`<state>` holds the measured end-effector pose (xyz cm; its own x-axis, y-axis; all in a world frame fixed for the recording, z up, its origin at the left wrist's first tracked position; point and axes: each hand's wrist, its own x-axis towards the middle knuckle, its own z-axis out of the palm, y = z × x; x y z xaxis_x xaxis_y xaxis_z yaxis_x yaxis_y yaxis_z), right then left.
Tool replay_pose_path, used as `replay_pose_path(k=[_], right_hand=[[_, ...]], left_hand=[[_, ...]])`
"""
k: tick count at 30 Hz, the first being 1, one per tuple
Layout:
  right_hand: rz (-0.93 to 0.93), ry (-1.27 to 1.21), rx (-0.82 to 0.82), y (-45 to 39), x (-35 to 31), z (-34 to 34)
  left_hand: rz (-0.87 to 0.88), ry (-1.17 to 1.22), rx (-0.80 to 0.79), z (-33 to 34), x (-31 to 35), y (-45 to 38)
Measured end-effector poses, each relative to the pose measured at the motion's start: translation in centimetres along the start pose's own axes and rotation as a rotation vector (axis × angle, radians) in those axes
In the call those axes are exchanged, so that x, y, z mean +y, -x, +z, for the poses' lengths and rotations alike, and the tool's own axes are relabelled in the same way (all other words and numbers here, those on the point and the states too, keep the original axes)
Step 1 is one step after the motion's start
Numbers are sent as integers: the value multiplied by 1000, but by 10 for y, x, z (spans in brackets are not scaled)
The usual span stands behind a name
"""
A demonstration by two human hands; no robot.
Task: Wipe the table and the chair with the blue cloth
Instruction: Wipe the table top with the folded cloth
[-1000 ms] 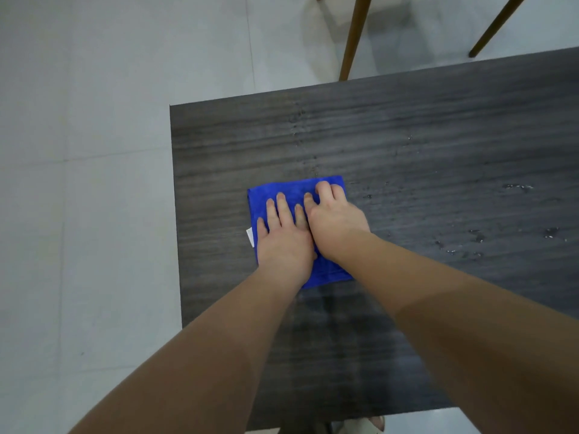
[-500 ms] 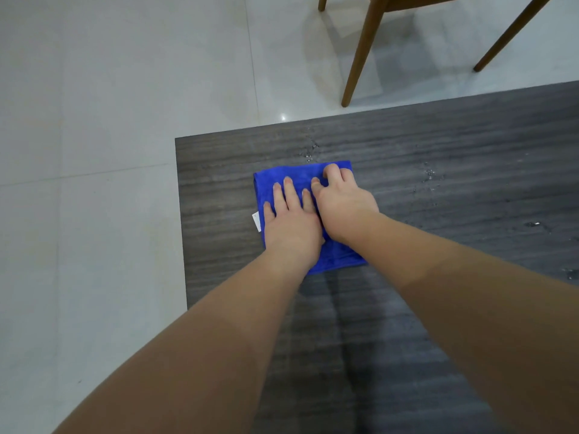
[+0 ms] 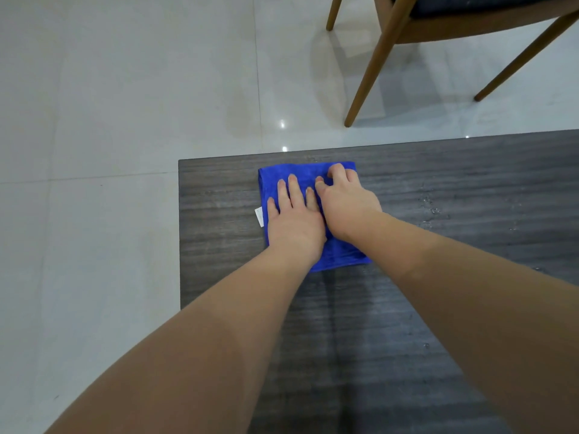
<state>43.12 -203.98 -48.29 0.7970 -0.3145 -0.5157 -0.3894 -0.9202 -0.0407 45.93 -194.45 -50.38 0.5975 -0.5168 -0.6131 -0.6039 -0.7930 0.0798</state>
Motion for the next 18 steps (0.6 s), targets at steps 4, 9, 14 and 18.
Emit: replay_pose_path(k=[4, 9, 14, 18], right_hand=[[-8, -8, 11, -12, 6, -5], [-43, -20, 35, -34, 15, -15], [-74, -12, 40, -56, 25, -25], [-117, -26, 50, -60, 31, -25]], left_hand=[[1, -7, 14, -7, -1, -10], [-6, 16, 37, -18, -3, -30], [-1, 17, 79, -24, -6, -49], [-20, -4, 83, -27, -1, -53]])
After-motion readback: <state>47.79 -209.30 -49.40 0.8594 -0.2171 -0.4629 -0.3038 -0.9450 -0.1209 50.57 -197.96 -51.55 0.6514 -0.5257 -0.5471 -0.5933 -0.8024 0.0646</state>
